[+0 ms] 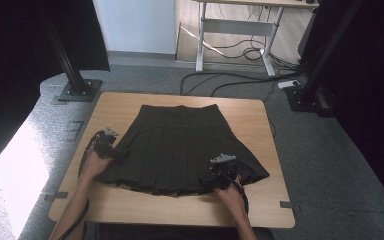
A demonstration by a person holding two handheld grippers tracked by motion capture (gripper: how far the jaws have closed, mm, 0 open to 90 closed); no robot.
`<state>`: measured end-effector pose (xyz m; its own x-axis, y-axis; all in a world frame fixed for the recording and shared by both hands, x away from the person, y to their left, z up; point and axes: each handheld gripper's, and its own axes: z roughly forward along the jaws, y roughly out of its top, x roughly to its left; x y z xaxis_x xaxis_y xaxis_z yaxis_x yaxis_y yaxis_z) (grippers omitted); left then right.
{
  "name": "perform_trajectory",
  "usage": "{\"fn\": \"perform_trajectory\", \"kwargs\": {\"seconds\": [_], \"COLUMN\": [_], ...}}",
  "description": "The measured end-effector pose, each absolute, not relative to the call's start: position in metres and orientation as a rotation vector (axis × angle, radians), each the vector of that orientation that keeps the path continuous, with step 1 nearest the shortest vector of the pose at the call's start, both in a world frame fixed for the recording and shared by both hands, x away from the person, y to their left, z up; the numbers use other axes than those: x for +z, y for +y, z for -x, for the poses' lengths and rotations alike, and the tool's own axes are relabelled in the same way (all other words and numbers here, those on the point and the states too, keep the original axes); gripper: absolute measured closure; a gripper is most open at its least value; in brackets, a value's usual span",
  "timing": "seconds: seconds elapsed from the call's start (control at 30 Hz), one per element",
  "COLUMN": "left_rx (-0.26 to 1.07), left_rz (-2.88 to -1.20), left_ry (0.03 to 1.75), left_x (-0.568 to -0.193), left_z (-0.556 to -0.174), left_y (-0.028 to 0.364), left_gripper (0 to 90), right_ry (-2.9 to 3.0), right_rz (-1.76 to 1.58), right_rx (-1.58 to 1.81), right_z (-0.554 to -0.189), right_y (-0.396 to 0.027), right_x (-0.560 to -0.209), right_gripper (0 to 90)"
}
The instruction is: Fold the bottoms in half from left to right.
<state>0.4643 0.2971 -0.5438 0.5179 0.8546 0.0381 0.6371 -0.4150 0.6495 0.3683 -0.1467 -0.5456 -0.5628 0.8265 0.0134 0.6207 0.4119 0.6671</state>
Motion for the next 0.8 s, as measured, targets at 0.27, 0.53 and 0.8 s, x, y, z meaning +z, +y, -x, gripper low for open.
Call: {"fn": "perform_trajectory", "kwargs": {"seconds": [0.27,0.53,0.8], "left_rx": [0.479,0.420,0.413], "left_rz": [-2.194,-2.184,-2.232], "left_ry": [1.198,1.173,1.134], "left_x": [-0.544,-0.546,-0.544], "left_z": [-0.445,-0.408,-0.371], "left_y": [0.293,0.275,0.236], "left_gripper": [0.0,1.3,1.3], "right_ry": [2.348,2.363,2.369], "right_rz": [-1.228,-1.228,-1.233], "right_rx": [0.893,0.910,0.891], "right_z": [-0.368,-0.380,-0.397], "right_y": [-0.155,-0.188,-0.228], "right_x": [-0.548,-0.549,-0.548], "right_gripper": [0.0,0.0,0.0]}}
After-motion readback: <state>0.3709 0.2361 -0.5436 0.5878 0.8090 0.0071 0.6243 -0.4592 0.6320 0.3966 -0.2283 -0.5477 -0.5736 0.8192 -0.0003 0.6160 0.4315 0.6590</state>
